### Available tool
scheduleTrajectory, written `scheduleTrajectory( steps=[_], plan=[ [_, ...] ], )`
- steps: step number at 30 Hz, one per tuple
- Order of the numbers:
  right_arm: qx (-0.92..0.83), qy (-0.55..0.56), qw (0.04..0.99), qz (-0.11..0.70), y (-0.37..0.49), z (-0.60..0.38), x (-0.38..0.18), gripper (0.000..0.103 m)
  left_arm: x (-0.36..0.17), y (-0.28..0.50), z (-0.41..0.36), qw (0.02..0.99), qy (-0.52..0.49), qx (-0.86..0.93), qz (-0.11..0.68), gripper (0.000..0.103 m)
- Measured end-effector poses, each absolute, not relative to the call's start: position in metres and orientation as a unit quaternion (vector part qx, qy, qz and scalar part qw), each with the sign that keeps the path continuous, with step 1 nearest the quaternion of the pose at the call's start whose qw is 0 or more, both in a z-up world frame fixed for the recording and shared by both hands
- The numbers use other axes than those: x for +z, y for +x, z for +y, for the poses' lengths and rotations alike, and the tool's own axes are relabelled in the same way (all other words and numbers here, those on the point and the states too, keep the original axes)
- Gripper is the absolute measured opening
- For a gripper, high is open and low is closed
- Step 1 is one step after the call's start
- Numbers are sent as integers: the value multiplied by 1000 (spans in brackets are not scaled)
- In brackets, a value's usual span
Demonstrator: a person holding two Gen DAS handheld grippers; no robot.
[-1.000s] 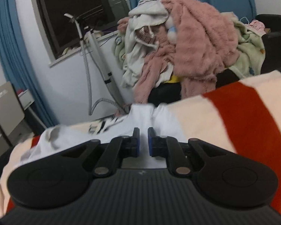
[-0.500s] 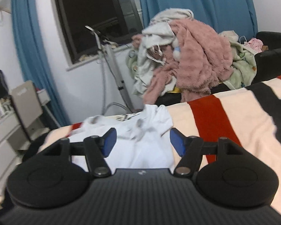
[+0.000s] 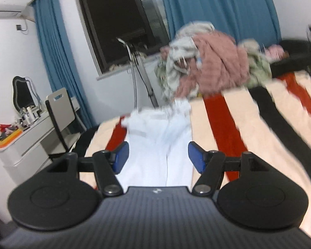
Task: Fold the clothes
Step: 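Straighten the collar end with the right gripper and release it, then grasp the hem end of the white shirt strip with both grippers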
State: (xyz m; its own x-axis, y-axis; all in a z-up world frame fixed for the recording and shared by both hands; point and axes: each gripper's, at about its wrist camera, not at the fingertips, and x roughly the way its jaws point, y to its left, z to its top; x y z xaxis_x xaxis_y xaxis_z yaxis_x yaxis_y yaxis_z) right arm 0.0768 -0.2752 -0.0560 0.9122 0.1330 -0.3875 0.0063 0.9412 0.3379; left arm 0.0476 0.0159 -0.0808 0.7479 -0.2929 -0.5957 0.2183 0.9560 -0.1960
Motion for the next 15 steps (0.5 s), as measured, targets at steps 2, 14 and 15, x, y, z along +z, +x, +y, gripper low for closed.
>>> scheduleTrajectory(
  steps=[2, 14, 15],
  plan=[
    [32, 153, 952, 264, 68, -271, -73, 66, -86, 46, 15, 922, -53, -137, 358, 98],
    [12, 397, 816, 421, 45, -303, -172, 66, -128, 47, 67, 821, -248, -140, 495, 86],
    [10, 408, 807, 426, 43, -303, -176, 66, -129, 46, 68, 818, -249, -142, 499, 84]
  ],
)
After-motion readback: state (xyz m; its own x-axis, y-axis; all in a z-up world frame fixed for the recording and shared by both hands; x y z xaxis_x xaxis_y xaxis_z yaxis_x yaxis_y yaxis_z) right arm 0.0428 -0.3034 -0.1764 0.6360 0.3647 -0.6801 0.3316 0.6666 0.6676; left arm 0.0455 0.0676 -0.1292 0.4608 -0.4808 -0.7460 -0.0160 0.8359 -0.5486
